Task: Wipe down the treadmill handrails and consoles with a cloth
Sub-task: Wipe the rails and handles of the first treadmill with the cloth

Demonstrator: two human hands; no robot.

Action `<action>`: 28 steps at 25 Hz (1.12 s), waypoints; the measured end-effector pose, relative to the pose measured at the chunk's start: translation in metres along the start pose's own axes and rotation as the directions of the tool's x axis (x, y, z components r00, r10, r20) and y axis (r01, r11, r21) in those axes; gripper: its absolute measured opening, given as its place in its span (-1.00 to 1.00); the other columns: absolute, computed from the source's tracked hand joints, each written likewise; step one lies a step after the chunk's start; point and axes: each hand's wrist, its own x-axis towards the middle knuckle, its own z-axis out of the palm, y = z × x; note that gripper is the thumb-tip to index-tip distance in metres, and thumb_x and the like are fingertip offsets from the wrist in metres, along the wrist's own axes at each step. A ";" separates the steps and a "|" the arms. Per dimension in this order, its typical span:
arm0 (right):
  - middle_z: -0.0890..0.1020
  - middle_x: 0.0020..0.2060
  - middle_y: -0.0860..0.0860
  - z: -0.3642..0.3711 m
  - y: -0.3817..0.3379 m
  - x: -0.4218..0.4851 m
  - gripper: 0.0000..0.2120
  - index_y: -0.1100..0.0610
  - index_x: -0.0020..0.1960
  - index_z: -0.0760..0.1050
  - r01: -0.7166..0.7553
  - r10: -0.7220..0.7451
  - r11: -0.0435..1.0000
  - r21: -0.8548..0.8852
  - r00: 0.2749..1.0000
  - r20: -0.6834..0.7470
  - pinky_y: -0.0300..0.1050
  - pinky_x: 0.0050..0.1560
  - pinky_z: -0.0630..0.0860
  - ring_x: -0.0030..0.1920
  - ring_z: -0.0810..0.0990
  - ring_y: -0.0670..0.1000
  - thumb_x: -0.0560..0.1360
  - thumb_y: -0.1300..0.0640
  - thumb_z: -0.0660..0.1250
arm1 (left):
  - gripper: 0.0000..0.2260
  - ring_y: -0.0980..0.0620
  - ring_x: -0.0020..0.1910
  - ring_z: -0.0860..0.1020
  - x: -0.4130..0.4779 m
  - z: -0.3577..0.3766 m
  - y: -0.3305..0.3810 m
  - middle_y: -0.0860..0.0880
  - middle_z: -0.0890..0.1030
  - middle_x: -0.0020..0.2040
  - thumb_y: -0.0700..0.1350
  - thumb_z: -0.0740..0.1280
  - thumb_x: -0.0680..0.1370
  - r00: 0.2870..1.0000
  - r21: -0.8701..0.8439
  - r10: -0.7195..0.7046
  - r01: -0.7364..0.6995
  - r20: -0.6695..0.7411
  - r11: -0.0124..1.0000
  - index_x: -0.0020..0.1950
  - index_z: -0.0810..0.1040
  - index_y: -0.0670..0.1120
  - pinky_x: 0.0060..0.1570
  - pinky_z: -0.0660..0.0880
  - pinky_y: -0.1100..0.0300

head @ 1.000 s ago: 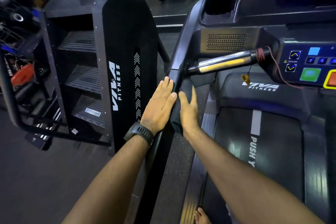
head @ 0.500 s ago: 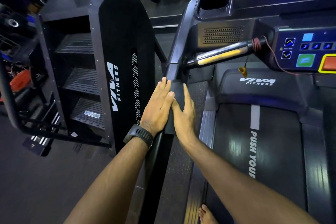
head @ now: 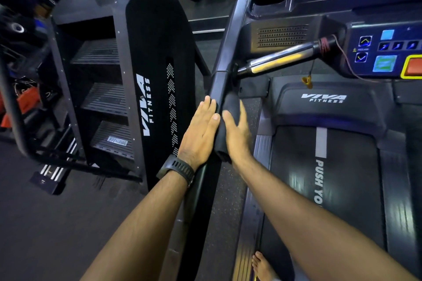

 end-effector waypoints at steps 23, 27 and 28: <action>0.41 0.41 -0.11 -0.002 0.017 -0.075 -0.41 -0.21 0.56 0.19 0.114 -0.113 0.992 -0.046 0.993 0.023 -0.32 0.26 0.35 0.35 0.40 -0.13 0.57 -0.16 0.27 | -0.54 0.27 0.56 -0.09 -0.054 0.000 -0.009 0.19 -0.03 0.57 0.04 -0.04 0.70 1.000 -0.012 0.028 -0.028 0.007 1.000 0.60 0.06 0.00 0.44 -0.16 0.43; 0.50 0.37 -0.11 0.001 0.023 -0.097 -0.37 -0.28 0.53 0.21 -0.078 0.076 0.996 0.038 0.997 0.034 -0.09 0.27 0.47 0.28 0.51 -0.07 0.48 -0.26 0.26 | -0.53 0.28 0.55 -0.12 -0.068 0.001 -0.014 0.13 -0.03 0.61 0.06 -0.05 0.69 0.999 0.013 0.026 -0.026 0.018 1.000 0.61 0.08 -0.01 0.38 -0.20 0.53; 0.45 0.40 -0.14 0.000 0.021 -0.103 -0.40 -0.28 0.53 0.20 -0.026 0.024 0.999 0.037 0.999 0.039 -0.26 0.24 0.42 0.30 0.46 -0.14 0.53 -0.20 0.29 | -0.53 0.28 0.55 -0.11 -0.070 0.000 -0.015 0.12 -0.03 0.61 0.05 -0.05 0.69 0.999 0.003 0.030 -0.030 0.016 1.000 0.61 0.07 -0.01 0.40 -0.19 0.50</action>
